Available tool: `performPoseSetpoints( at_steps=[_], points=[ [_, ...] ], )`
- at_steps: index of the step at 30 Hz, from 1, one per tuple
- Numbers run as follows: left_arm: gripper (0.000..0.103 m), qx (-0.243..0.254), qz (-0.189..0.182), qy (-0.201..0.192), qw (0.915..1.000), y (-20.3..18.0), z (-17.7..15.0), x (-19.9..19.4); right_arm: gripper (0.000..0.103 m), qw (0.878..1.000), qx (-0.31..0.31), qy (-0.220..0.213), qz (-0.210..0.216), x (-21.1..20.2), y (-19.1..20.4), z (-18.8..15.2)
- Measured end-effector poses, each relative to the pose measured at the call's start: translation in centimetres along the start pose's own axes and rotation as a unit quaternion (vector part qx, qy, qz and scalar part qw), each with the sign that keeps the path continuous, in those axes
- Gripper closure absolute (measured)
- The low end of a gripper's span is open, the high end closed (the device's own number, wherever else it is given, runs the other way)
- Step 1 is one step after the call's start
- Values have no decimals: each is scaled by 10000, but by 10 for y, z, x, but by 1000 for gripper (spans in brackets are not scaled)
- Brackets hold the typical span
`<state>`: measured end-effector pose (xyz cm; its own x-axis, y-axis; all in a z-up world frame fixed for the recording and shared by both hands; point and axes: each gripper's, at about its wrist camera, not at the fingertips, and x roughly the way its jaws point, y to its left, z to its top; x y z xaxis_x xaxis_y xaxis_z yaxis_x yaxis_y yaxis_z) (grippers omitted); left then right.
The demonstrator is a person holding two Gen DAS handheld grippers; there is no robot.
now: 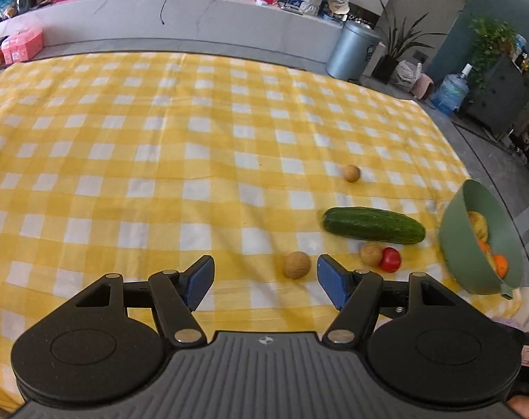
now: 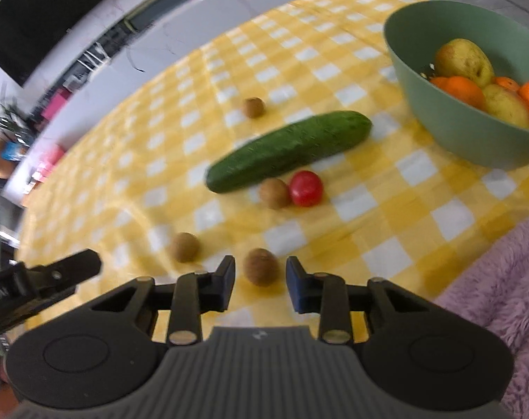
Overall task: Organize fruits
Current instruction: 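Grasp a brown kiwi with the right tool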
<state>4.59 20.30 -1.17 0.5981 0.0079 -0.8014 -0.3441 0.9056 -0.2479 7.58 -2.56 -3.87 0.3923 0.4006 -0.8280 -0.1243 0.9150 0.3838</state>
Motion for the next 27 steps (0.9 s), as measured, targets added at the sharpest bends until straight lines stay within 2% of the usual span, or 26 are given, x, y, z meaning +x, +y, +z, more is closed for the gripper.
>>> performPoseSetpoints(
  at_steps=[8,10,16,20,23,27],
  points=[
    [24,-329,-154,146,9992,21,1,13,73,9997,-90,-37,-231,14,8,5],
    [24,-314,-170,178,9992,23,0,15,78,9996,-187,16,-201,20,13,4],
    [24,-236,-191,214,9993,23,-1,20,80,9981,-495,38,-374,28,21,2],
    [24,66,-180,-187,9996,17,-3,13,80,9981,-508,47,-350,31,21,2],
    [24,199,-456,-364,9981,14,-5,11,80,9978,-552,-29,-355,32,23,0],
    [25,181,-883,-445,9949,6,-8,18,80,9989,-175,-323,-276,23,13,3]
  ],
)
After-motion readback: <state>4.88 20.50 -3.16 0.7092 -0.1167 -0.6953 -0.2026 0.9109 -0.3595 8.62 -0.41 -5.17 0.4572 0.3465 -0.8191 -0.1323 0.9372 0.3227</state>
